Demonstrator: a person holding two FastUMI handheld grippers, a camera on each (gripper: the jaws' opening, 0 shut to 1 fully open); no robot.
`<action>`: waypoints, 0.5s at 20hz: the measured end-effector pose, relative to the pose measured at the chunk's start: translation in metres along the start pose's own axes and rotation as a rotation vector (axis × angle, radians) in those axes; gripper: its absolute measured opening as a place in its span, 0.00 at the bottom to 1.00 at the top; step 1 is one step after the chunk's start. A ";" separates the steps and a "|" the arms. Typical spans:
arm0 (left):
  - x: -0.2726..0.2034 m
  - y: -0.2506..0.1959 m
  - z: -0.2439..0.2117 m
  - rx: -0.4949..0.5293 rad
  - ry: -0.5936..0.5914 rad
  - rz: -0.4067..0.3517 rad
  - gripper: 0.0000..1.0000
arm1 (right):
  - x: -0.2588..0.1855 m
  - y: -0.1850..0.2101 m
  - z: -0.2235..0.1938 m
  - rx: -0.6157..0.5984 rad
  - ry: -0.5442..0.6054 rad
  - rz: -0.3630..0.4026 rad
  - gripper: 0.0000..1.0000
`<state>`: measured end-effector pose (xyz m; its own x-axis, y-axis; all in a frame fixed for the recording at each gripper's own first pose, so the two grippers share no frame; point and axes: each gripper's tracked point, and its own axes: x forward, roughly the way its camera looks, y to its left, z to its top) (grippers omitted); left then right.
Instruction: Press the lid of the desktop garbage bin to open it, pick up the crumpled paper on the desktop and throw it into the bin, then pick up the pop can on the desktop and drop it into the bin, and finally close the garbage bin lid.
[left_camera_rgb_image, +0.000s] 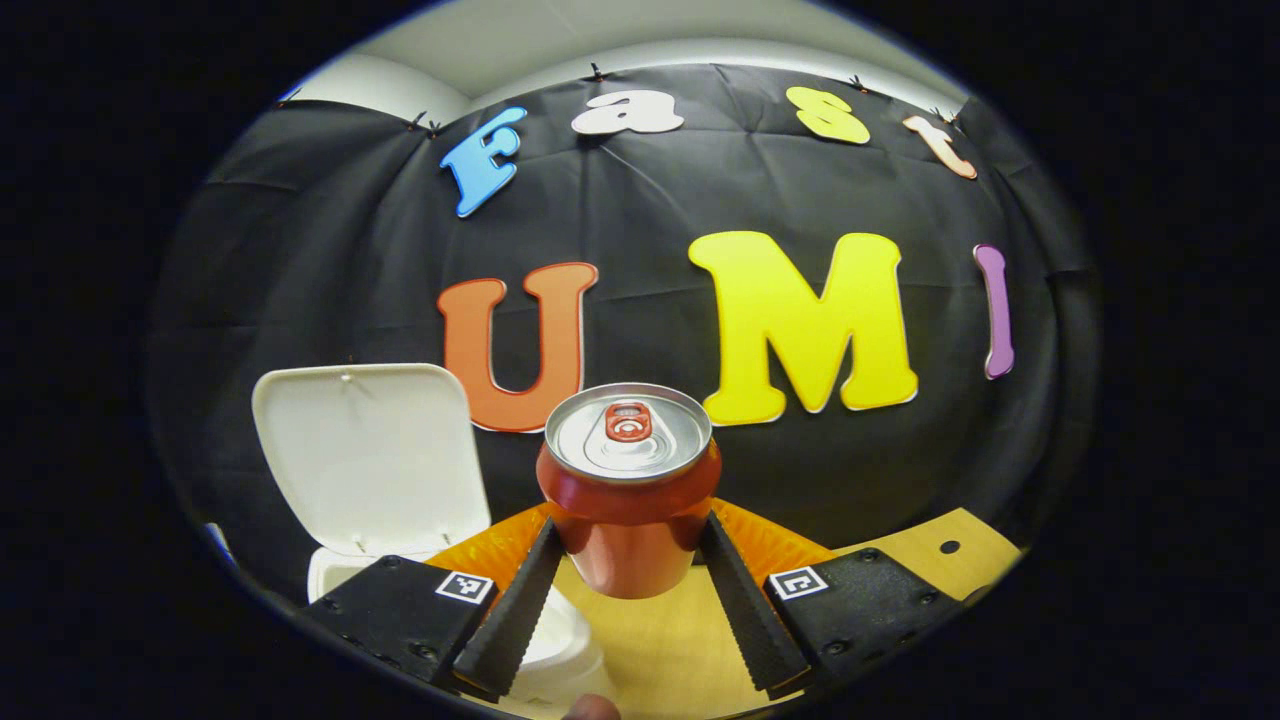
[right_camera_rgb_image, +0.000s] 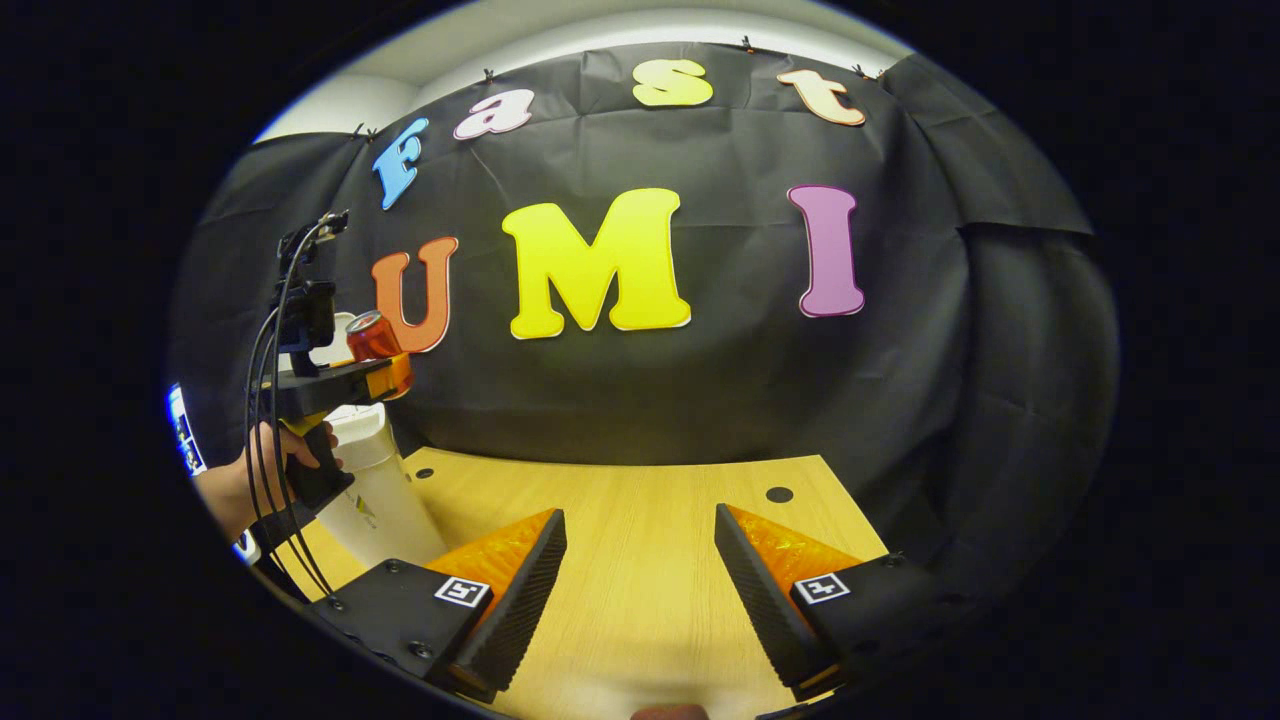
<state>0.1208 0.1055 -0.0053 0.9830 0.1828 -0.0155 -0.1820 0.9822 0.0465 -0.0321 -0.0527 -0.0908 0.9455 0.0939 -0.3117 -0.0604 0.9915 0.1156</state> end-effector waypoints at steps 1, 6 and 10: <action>0.000 0.014 -0.002 0.001 0.012 0.026 0.84 | 0.003 0.002 -0.002 0.003 0.006 0.007 0.94; -0.003 0.082 -0.037 -0.053 0.143 0.168 0.84 | 0.013 0.018 -0.013 0.035 0.045 0.047 0.94; -0.010 0.105 -0.056 -0.086 0.217 0.233 0.85 | 0.013 0.033 -0.017 0.016 0.061 0.082 0.94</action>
<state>0.0907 0.2088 -0.0565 0.8882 0.3994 -0.2272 -0.4122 0.9110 -0.0102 -0.0270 -0.0177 -0.1069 0.9163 0.1810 -0.3573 -0.1315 0.9786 0.1584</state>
